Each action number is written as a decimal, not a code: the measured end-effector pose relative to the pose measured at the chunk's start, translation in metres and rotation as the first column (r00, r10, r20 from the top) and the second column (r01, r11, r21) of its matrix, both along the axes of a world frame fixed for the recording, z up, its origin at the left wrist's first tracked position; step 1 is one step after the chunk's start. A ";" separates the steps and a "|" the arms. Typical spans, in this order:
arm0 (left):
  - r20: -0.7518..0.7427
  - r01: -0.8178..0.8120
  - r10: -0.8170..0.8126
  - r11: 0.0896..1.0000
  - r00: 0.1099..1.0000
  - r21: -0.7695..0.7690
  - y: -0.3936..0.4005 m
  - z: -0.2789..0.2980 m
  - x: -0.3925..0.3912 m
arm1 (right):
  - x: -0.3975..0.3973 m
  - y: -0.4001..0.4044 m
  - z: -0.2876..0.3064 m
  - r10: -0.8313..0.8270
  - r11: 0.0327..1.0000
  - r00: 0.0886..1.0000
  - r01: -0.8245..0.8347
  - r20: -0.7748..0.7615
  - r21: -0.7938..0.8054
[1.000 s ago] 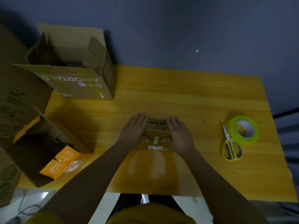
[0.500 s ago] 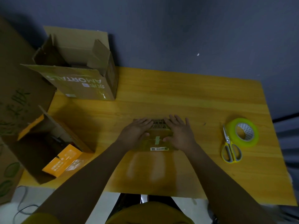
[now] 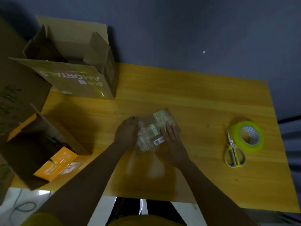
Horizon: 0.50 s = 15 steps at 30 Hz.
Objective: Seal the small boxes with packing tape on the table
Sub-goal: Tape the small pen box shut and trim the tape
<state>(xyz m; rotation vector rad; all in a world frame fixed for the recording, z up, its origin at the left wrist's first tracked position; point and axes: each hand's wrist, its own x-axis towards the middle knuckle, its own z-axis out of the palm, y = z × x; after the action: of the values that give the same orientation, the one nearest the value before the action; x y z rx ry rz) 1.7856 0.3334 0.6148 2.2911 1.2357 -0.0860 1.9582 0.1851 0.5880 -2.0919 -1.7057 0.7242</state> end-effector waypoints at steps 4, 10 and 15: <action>-0.035 0.006 -0.008 0.997 0.999 -0.080 -0.009 -0.003 -0.005 | -0.008 0.010 0.013 -0.494 0.848 0.835 0.524 -0.243 0.076; -0.226 0.226 -0.218 0.974 0.949 0.008 -0.032 -0.004 0.000 | -0.002 0.033 0.015 -0.656 0.721 0.620 0.684 -0.430 -0.113; 0.123 0.061 0.022 0.774 0.992 -0.630 -0.017 0.017 0.008 | 0.013 0.062 0.048 -0.524 0.803 0.763 0.591 -0.379 0.078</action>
<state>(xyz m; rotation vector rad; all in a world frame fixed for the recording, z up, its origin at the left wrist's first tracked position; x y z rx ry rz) 1.7936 0.3169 0.6316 1.6836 0.9280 -0.3153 1.9714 0.2466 0.6359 -2.0307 -0.8460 0.6432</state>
